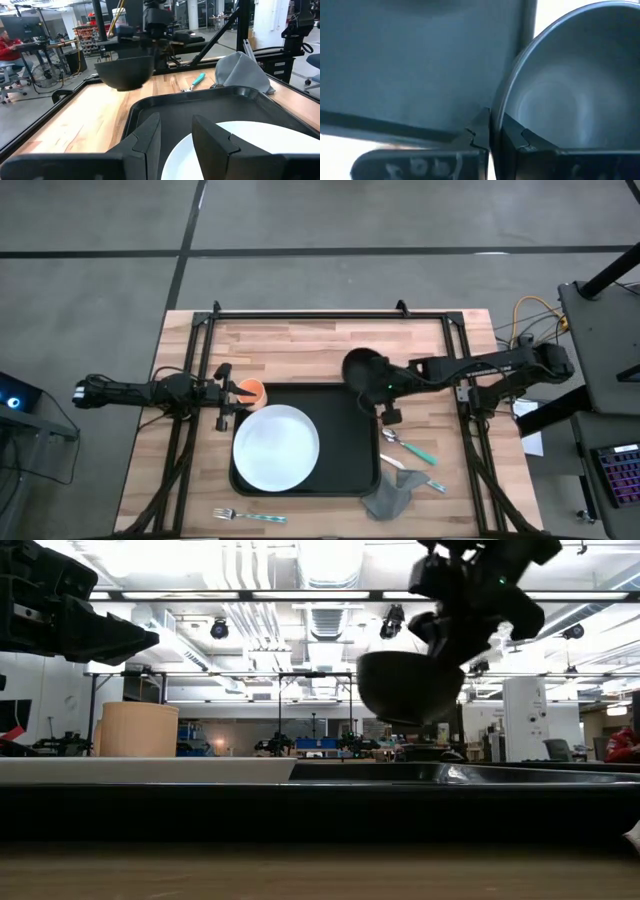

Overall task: Set up tray
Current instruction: Put the bowl onto the plate, then put the table napkin on the tray

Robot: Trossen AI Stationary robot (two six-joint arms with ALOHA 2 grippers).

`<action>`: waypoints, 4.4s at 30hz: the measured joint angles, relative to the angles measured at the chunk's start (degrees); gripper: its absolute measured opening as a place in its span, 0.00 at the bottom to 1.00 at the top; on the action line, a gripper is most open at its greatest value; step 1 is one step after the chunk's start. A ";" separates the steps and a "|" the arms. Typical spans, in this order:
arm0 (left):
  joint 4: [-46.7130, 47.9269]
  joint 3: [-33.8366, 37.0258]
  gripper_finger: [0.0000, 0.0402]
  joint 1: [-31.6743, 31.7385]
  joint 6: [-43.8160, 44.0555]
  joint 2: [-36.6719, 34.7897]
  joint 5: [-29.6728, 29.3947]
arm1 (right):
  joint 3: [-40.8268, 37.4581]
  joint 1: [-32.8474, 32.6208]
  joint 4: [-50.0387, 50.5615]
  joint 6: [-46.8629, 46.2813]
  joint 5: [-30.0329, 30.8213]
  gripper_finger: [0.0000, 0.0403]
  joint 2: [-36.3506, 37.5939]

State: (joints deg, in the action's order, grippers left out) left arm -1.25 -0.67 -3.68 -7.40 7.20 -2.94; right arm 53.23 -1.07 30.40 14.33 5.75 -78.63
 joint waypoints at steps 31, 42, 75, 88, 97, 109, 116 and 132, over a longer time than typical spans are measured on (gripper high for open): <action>-0.01 0.00 0.23 0.00 -0.01 1.35 -0.01 | 39.70 -12.58 0.22 18.81 -5.78 0.02 -40.11; 0.00 0.00 0.23 0.00 -0.01 1.85 -0.01 | 49.05 -12.67 0.65 20.57 -7.89 0.02 -48.37; -0.01 0.00 0.23 0.01 0.00 2.16 -0.01 | 49.14 -14.17 -5.27 26.16 -11.63 0.02 -51.60; 0.00 0.00 0.23 0.01 0.00 2.16 -0.02 | 49.14 -14.16 -5.34 24.65 -11.64 0.02 -51.61; 0.00 0.00 0.23 0.00 -0.01 2.16 -0.02 | 49.14 -14.16 -5.43 23.92 -11.21 0.13 -51.61; 0.00 0.00 0.23 0.00 0.00 2.16 0.00 | 49.40 -14.13 -5.49 22.47 -4.03 0.24 -51.59; 0.01 0.00 0.23 0.00 0.00 2.16 -0.01 | 49.40 -14.16 -5.49 22.26 -4.05 0.27 -51.59; -0.01 0.00 0.23 0.00 0.00 2.16 0.00 | 49.40 -14.16 -6.96 22.05 -4.08 0.38 -51.22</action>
State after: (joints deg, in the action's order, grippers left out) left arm -1.25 -0.67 -3.68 -7.40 9.37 -2.94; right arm 102.63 -15.22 23.44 36.38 1.67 -129.84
